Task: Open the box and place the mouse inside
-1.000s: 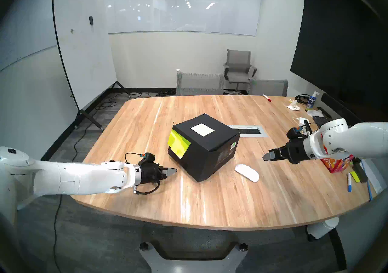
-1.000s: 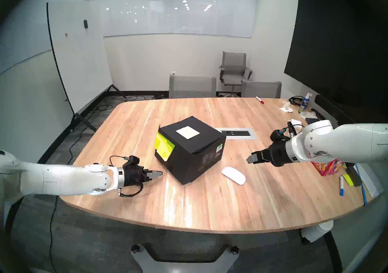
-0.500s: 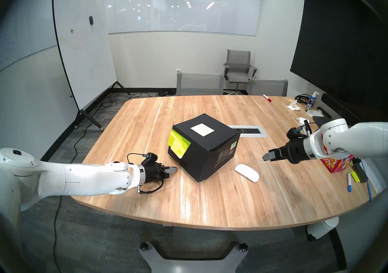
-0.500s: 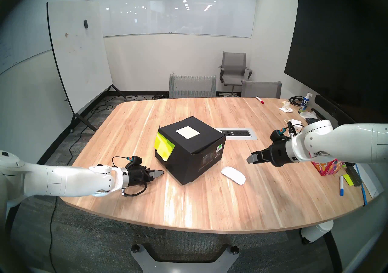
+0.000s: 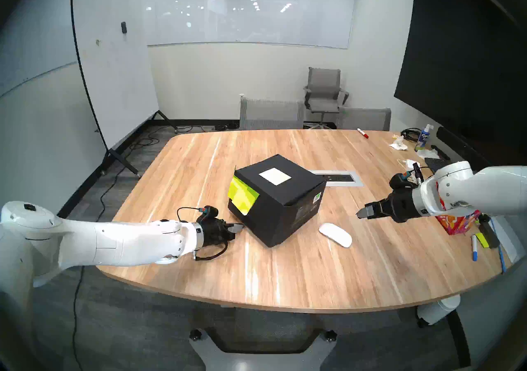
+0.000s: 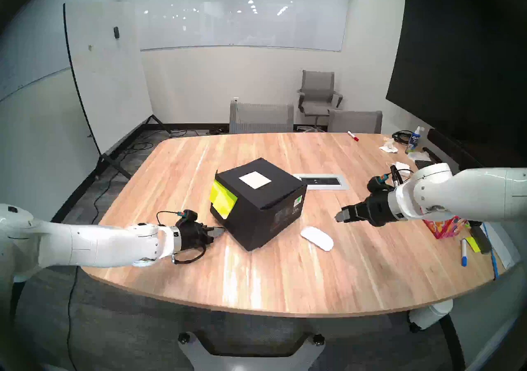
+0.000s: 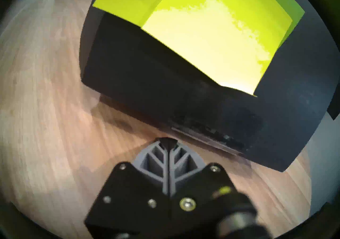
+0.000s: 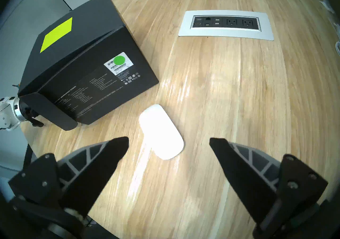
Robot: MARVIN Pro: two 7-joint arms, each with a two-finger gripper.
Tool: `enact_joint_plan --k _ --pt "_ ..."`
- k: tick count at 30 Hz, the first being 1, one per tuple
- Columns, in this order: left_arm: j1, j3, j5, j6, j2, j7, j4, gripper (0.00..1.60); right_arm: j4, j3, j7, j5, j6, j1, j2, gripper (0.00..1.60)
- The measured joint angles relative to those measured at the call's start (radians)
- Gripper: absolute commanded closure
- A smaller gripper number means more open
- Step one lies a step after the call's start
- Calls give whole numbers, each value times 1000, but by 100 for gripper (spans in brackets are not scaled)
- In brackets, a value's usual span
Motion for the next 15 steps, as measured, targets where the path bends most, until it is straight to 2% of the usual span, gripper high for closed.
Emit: enact_joint_plan --k 15 --pt "42 -32 -75 -22 -6 -72 25 160 0 0 0 0 0 0 0 0"
